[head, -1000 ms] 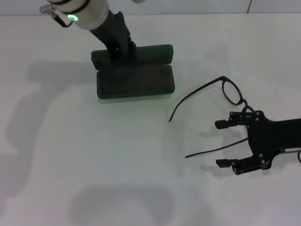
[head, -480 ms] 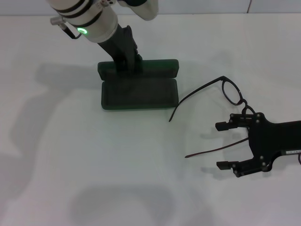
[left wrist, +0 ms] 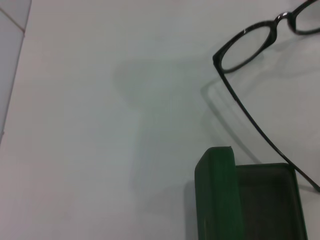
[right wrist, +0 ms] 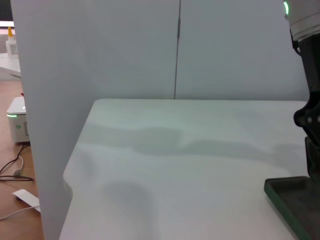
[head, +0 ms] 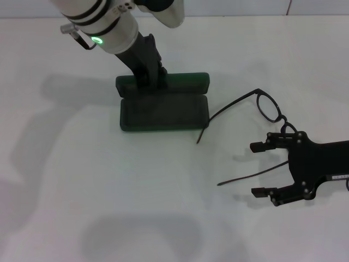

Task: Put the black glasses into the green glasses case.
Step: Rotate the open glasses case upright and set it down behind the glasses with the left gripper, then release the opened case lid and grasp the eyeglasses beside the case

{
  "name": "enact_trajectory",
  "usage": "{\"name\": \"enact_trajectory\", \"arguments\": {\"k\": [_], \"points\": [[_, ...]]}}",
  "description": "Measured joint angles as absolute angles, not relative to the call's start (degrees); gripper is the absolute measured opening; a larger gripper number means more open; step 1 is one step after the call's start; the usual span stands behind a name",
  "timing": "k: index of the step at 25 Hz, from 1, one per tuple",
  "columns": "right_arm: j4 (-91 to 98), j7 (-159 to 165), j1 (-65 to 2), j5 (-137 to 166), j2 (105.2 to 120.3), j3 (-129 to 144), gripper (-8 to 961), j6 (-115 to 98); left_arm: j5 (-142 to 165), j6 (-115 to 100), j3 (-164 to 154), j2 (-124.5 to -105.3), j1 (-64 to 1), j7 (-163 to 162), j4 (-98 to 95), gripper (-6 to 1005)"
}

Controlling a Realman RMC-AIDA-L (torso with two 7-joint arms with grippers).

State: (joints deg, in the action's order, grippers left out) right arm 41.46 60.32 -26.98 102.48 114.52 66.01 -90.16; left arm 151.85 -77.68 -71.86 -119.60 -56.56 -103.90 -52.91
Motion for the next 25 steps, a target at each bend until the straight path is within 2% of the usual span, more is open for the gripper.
{"name": "enact_trajectory", "arguments": {"k": [5, 11, 15, 16, 20, 25], "points": [[41.51, 60.35, -26.92, 102.48, 114.52, 66.01, 852, -90.20, 150.75, -76.21, -72.45, -119.73, -55.25, -103.35, -53.63, 197], [41.55, 60.38, -26.79, 102.48, 114.39, 65.79, 852, -90.24, 148.37, -75.63, -72.50, -119.68, -54.73, -103.45, -53.68, 382], [41.58, 60.38, -26.59, 102.45, 114.21, 65.56, 851, -90.34, 144.26, -77.70, -67.27, -119.36, -54.21, -103.69, -53.73, 578], [41.60, 60.39, -26.59, 102.38, 114.19, 65.55, 851, -90.38, 142.55, -79.17, -64.59, -119.16, -53.72, -103.68, -53.73, 627], [41.66, 60.46, -26.60, 101.96, 114.01, 65.06, 851, -90.39, 135.59, -84.22, -54.21, -117.63, -49.88, -103.55, -53.40, 637], [41.66, 61.08, -26.53, 102.12, 113.71, 63.18, 851, -90.46, 125.28, -87.48, -50.18, -114.92, -39.86, -102.36, -53.43, 659]]}}
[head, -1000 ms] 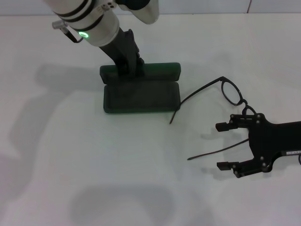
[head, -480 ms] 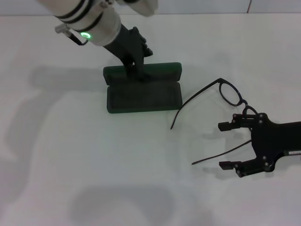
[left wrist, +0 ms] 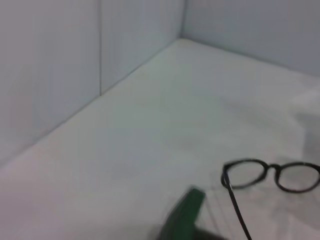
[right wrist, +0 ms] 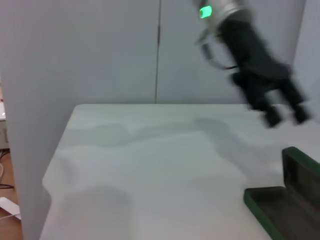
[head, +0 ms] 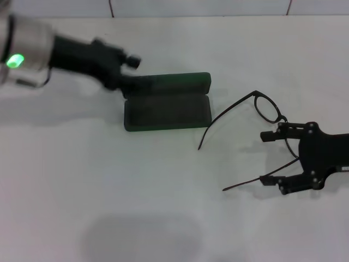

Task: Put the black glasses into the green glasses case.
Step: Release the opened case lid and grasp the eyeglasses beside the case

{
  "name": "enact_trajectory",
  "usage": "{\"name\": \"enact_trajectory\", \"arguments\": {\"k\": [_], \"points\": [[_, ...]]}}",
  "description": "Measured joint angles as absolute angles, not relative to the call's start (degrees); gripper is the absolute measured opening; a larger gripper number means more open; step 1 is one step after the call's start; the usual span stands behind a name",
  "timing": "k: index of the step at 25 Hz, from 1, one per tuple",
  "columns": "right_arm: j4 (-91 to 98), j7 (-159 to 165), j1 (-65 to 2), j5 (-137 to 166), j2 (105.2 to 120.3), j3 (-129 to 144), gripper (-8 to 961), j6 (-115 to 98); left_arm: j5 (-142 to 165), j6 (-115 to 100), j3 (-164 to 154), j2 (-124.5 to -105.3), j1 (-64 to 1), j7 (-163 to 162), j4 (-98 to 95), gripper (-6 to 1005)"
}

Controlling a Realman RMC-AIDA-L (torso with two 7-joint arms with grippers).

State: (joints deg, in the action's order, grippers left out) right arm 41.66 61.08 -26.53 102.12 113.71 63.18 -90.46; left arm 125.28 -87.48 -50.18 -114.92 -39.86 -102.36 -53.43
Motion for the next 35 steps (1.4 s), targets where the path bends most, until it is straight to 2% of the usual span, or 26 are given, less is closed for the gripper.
{"name": "enact_trajectory", "arguments": {"k": [8, 12, 15, 18, 23, 26, 30, 33, 35], "points": [[41.66, 63.29, -26.24, 102.25, 113.28, 58.68, 850, -90.56, 112.79, -90.05, -49.05, -114.84, -20.76, -89.13, -56.06, 743], [42.95, 68.59, -26.27, 102.29, 112.95, 55.40, 850, -90.34, 112.65, -91.50, -49.22, -116.58, -15.01, -83.38, -55.36, 799], [45.02, 75.18, -26.80, 102.34, 112.12, 54.38, 850, -89.36, 112.35, -92.75, -48.89, -118.50, -11.90, -78.66, -54.62, 869], [48.13, 86.21, -28.13, 103.65, 110.70, 54.30, 848, -87.25, 111.91, -93.12, -49.02, -119.48, -10.69, -75.96, -53.41, 893], [50.44, 108.82, -35.92, 116.61, 107.88, 54.65, 843, -86.53, 112.01, -93.53, -48.96, -119.01, -11.17, -73.75, -48.91, 893], [51.02, 121.46, -41.14, 124.85, 106.88, 54.88, 842, -88.87, 112.09, -93.77, -48.95, -118.83, -11.54, -73.22, -48.42, 893], [51.07, 134.23, -47.04, 132.70, 106.33, 54.93, 841, -93.17, 112.31, -93.90, -49.23, -118.82, -12.09, -72.27, -48.26, 894], [50.38, 139.85, -49.89, 137.54, 106.62, 55.46, 841, -94.87, 112.69, -94.14, -49.36, -118.82, -12.60, -71.90, -48.15, 894], [48.75, 145.26, -53.75, 143.55, 107.33, 57.78, 840, -95.73, 112.70, -94.47, -49.38, -118.85, -12.73, -71.39, -48.14, 894]]}}
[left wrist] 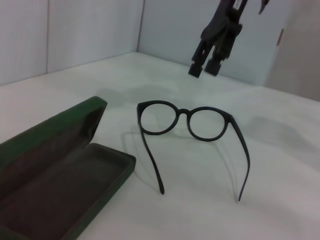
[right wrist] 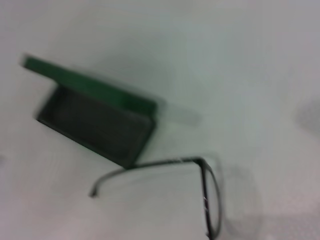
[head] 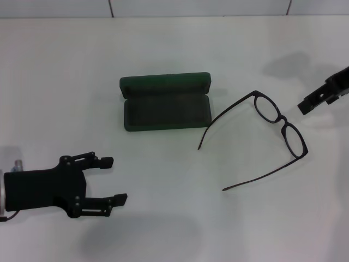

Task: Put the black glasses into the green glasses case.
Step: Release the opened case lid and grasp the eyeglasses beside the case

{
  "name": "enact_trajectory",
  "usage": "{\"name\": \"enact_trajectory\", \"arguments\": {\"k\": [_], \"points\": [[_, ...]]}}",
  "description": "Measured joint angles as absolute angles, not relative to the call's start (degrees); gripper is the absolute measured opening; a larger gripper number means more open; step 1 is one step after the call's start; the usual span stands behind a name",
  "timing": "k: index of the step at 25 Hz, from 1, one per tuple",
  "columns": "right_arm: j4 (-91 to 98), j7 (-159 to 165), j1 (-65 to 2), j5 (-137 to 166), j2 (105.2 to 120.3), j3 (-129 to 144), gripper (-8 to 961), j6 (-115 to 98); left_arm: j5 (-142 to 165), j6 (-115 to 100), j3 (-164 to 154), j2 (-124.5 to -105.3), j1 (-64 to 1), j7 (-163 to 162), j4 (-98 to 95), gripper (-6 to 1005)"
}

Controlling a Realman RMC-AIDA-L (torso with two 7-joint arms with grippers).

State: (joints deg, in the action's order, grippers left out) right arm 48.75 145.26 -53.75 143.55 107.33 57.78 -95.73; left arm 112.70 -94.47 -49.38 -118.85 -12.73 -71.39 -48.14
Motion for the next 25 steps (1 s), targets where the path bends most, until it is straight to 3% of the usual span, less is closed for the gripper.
{"name": "enact_trajectory", "arguments": {"k": [6, 14, 25], "points": [[44.71, 152.08, -61.06, 151.19, 110.01, 61.57, 827, -93.69, 113.55, -94.73, -49.40, -118.97, -12.71, -69.42, -48.10, 894], [38.87, 155.54, -66.27, 160.24, 115.11, 62.09, 806, -88.68, 114.39, -94.36, -49.04, -119.18, -12.59, -67.32, -47.97, 893], [35.45, 159.70, -66.75, 159.98, 115.87, 67.25, 776, -82.19, 114.58, -94.18, -48.95, -119.20, -12.62, -66.91, -47.98, 893]]}}
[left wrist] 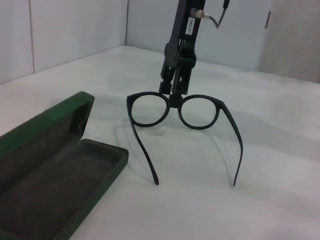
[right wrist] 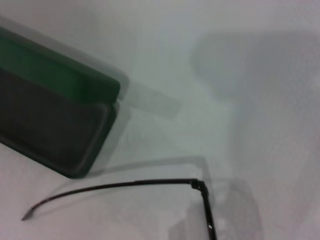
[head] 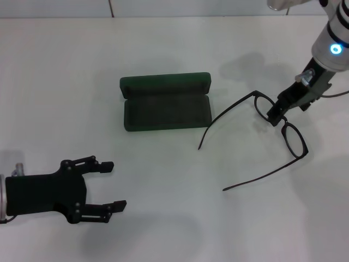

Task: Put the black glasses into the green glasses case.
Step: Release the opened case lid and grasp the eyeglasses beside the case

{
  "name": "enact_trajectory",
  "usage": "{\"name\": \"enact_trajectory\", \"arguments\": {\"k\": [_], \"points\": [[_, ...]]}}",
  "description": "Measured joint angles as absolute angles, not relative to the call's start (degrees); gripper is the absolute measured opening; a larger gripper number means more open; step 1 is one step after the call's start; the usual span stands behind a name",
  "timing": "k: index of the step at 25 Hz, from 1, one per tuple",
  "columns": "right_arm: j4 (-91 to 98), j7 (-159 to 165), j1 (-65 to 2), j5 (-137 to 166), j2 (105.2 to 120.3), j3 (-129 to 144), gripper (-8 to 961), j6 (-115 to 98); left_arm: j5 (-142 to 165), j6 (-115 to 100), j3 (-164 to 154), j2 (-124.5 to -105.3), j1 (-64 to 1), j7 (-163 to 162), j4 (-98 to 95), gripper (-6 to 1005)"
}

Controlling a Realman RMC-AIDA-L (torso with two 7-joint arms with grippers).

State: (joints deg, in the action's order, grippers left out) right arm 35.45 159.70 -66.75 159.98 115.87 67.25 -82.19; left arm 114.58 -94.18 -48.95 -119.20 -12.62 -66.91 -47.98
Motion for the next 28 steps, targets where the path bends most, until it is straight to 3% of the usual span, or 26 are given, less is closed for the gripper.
{"name": "enact_trajectory", "arguments": {"k": [16, 28], "points": [[32.82, 159.85, -66.42, 156.26, 116.19, 67.37, 734, -80.72, 114.63, -93.35, -48.95, -119.26, -13.47, -66.88, -47.49, 894], [33.35, 161.71, -65.89, 156.80, 116.19, 69.11, 451, -80.76, 114.63, -93.16, -48.95, -119.26, -13.55, -66.08, -47.11, 894]]}}
